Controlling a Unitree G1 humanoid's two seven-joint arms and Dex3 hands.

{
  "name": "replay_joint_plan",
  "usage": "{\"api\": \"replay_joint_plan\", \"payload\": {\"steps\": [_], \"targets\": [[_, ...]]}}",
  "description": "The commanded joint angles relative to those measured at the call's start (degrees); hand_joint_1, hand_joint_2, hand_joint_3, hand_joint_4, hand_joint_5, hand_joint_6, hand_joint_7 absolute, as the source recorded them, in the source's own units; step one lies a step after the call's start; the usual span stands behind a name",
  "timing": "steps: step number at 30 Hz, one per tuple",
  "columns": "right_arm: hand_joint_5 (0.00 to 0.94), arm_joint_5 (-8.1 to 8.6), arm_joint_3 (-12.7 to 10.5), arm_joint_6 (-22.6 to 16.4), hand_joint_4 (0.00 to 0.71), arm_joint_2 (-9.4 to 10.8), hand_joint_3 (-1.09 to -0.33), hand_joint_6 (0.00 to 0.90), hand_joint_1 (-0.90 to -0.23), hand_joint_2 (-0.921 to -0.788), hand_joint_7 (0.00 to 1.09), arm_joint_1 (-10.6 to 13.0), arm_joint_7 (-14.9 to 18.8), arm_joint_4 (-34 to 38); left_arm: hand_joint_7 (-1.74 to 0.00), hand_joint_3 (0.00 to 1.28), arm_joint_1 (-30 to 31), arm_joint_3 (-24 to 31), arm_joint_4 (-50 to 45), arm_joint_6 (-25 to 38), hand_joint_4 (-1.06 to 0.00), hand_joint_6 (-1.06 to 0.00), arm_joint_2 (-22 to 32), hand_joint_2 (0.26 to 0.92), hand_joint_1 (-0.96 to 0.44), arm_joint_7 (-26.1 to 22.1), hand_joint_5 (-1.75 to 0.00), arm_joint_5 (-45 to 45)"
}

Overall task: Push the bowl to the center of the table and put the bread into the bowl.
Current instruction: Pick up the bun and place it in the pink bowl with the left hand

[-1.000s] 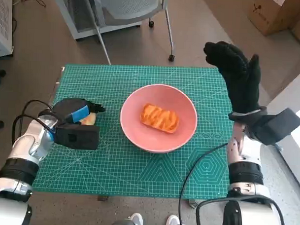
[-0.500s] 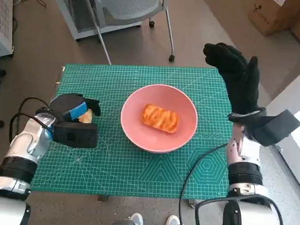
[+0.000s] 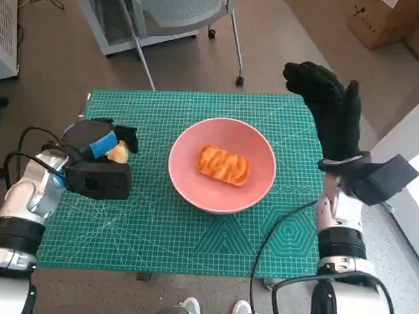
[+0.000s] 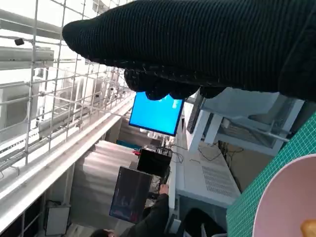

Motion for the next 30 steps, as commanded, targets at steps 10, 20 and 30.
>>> {"api": "replay_joint_plan", "payload": {"steps": [10, 20, 30], "targets": [[0.002, -0.17, 0.19, 0.94, 0.243, 0.67, -0.496, 0.387, -0.548, -0.921, 0.0, 1.56, -0.19, 0.83, -1.13, 0.04, 2.21, 3.08, -25.63, 3.84, -0.7, -0.69, -4.84, 0.919, 0.0, -2.71, -1.11, -3.14], [0.002, -0.32, 0.54, 0.71, 0.245, 1.01, -0.521, 0.39, -0.527, -0.921, 0.0, 2.62, -0.22, -0.43, -1.13, 0.02, -0.99, -0.74, -27.02, -1.37, -0.7, -0.74, -10.49, 0.919, 0.0, -2.92, -1.07, -2.44], [0.001, 0.3, 0.23, 1.27, 0.245, 0.78, -0.531, 0.39, -0.517, -0.921, 0.0, 3.77, -0.12, -2.03, -1.17, 0.07, -4.56, -4.25, -20.01, -7.07, -0.62, -0.69, -15.36, 0.921, 0.0, -2.89, -1.16, -2.22]]}}
